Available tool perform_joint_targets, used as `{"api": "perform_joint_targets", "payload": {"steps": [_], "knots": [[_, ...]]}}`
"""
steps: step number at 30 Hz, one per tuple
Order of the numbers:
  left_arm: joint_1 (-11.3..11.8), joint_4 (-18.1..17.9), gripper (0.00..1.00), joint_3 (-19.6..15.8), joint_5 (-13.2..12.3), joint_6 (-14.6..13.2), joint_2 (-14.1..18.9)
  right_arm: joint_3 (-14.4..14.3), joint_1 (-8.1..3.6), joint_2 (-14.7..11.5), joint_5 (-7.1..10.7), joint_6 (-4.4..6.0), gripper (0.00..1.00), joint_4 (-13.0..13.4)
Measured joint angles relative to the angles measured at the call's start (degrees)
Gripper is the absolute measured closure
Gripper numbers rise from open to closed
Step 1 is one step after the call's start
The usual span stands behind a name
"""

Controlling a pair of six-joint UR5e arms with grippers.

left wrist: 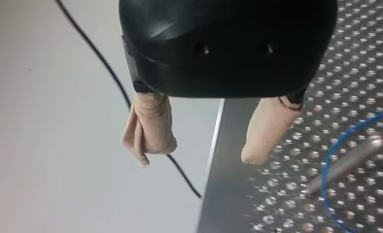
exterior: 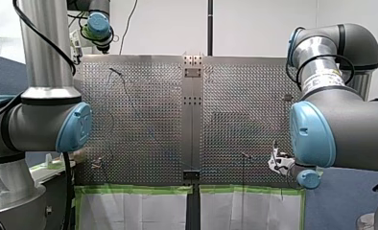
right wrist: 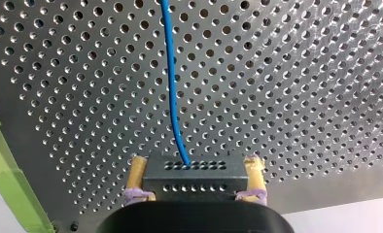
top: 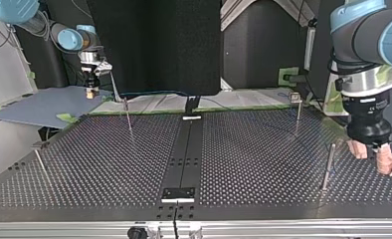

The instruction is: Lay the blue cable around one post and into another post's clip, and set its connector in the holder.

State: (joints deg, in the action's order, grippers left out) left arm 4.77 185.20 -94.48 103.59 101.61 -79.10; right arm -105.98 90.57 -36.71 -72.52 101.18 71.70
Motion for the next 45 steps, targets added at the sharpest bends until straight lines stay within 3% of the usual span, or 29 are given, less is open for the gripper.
{"api": "perform_joint_targets", "payload": {"steps": [24, 45], "knots": [[-1.0, 12.1, 0.00, 0.0, 0.2, -12.8, 0.0, 0.0, -0.01, 0.1, 0.00, 0.00, 0.98, 0.0], [-1.3, 12.6, 0.00, 0.0, 1.0, -25.5, 0.0, 0.0, 0.00, 0.3, 0.00, 0.00, 0.98, 0.0]]}}
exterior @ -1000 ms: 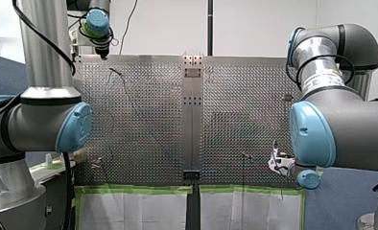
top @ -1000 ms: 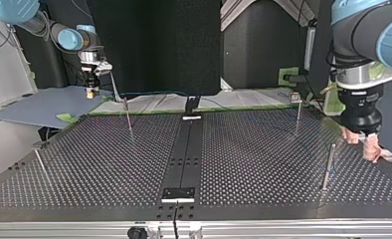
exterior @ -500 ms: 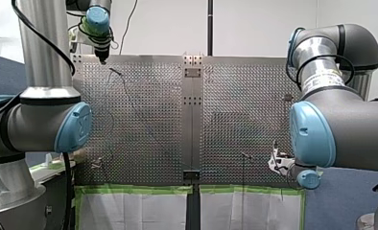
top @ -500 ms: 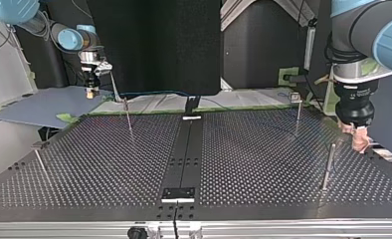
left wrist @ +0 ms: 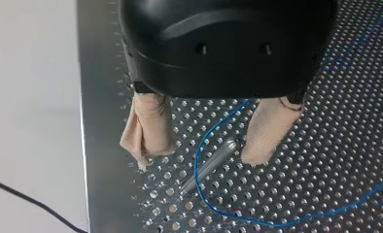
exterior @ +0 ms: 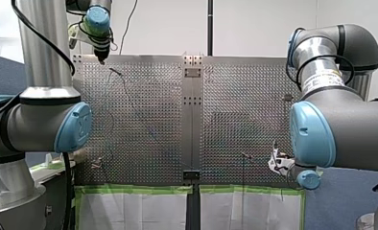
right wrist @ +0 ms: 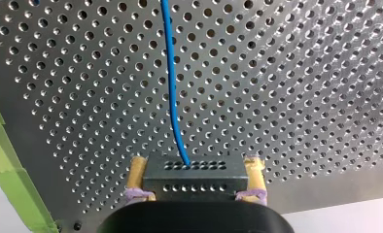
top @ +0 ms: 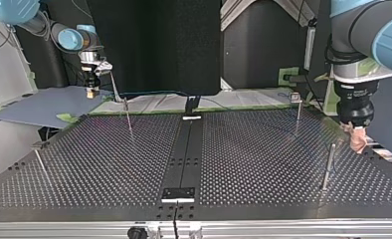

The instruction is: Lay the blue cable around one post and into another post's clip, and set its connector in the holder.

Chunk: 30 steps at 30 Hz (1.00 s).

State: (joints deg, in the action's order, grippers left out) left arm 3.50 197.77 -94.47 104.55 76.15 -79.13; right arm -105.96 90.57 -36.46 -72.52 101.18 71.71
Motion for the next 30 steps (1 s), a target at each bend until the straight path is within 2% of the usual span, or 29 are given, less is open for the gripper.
{"api": "perform_joint_targets", "payload": {"steps": [6, 30], "knots": [[0.0, 0.0, 0.00, 0.0, 0.0, -1.2, 0.0, 0.0, 0.00, 0.0, 0.00, 0.00, 0.98, 0.1], [0.0, 0.0, 0.00, 0.0, 0.0, -1.2, 0.0, 0.0, -0.04, 0.1, 0.00, 0.00, 0.98, 0.3]]}}
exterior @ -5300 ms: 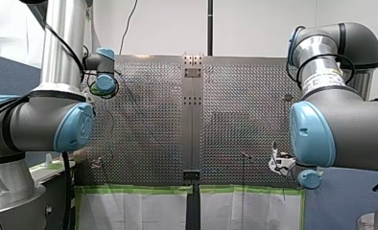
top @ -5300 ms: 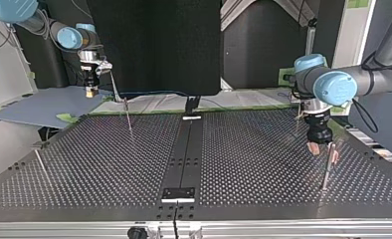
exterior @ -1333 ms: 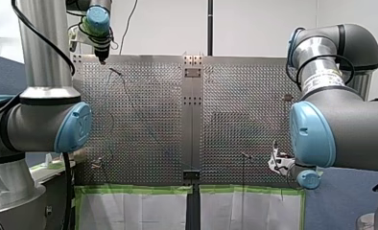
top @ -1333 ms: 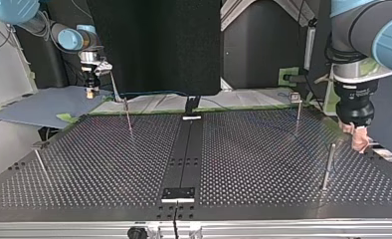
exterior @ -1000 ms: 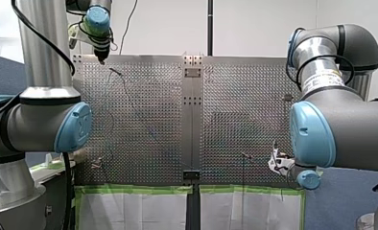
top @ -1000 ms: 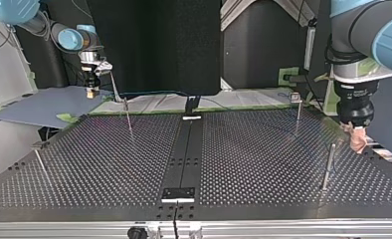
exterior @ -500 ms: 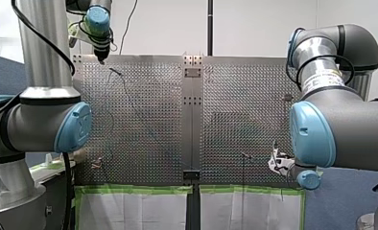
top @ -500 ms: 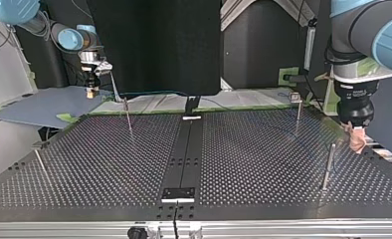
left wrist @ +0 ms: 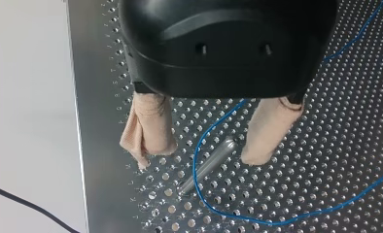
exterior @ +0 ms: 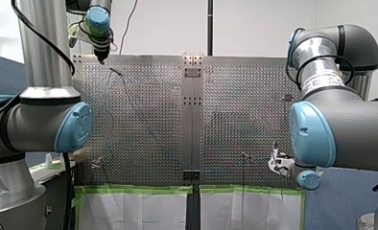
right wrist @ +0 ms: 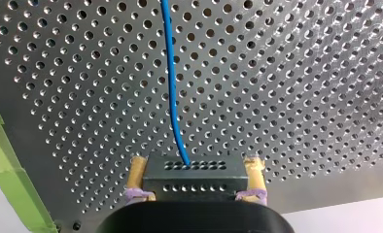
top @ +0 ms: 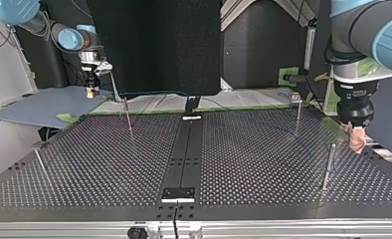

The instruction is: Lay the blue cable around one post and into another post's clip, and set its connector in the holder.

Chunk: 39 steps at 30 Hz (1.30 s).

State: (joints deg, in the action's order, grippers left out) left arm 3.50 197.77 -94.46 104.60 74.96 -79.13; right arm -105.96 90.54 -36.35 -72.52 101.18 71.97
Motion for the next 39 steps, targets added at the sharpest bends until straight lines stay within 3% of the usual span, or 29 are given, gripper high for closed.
{"api": "perform_joint_targets", "payload": {"steps": [20, 28, 33, 39], "knots": [[-0.1, 0.0, 0.00, -0.2, -0.1, 0.0, 0.0, 0.0, -0.13, 0.1, 0.00, 0.00, 0.98, 0.0], [-2.0, -1.8, 0.00, -4.2, -4.0, -0.8, 2.0, 0.0, -0.10, 0.1, 0.00, 0.14, 0.98, 0.1], [-4.5, -4.7, 0.00, -7.2, -7.0, 1.6, 3.2, 0.0, 0.04, 0.1, 0.00, 0.17, 0.98, 0.1], [-7.9, -8.1, 0.00, -10.7, -10.0, 5.1, 0.7, 0.1, -0.08, 0.1, 0.00, 0.18, 0.98, -0.1]]}}
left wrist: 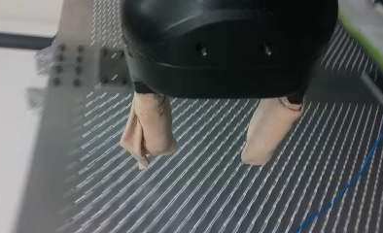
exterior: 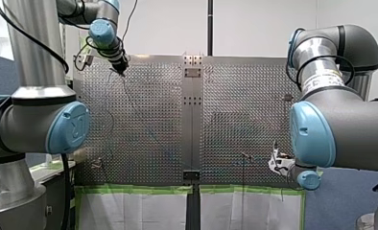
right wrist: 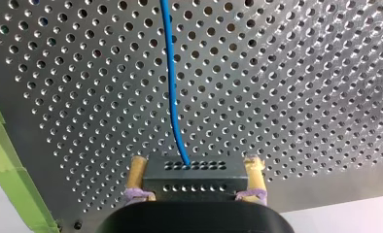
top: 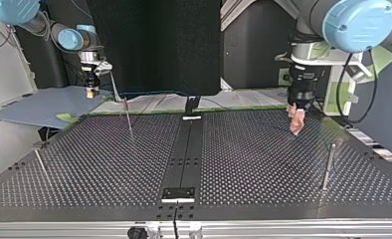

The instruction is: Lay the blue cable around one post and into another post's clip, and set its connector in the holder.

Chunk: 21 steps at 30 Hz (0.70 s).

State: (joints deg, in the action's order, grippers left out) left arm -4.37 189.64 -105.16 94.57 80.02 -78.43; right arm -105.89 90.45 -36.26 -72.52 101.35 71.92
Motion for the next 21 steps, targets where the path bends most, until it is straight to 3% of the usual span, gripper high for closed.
{"api": "perform_joint_targets", "payload": {"steps": [5, 21], "knots": [[-2.8, -2.9, 0.00, -2.8, 1.2, 2.8, -2.8, 0.1, -0.10, 0.0, 0.00, 0.00, 0.98, -0.2], [-12.1, -12.1, 0.00, -10.9, 10.2, 12.1, -12.0, 0.3, -0.08, 0.0, 0.00, -0.08, 0.98, -0.2]]}}
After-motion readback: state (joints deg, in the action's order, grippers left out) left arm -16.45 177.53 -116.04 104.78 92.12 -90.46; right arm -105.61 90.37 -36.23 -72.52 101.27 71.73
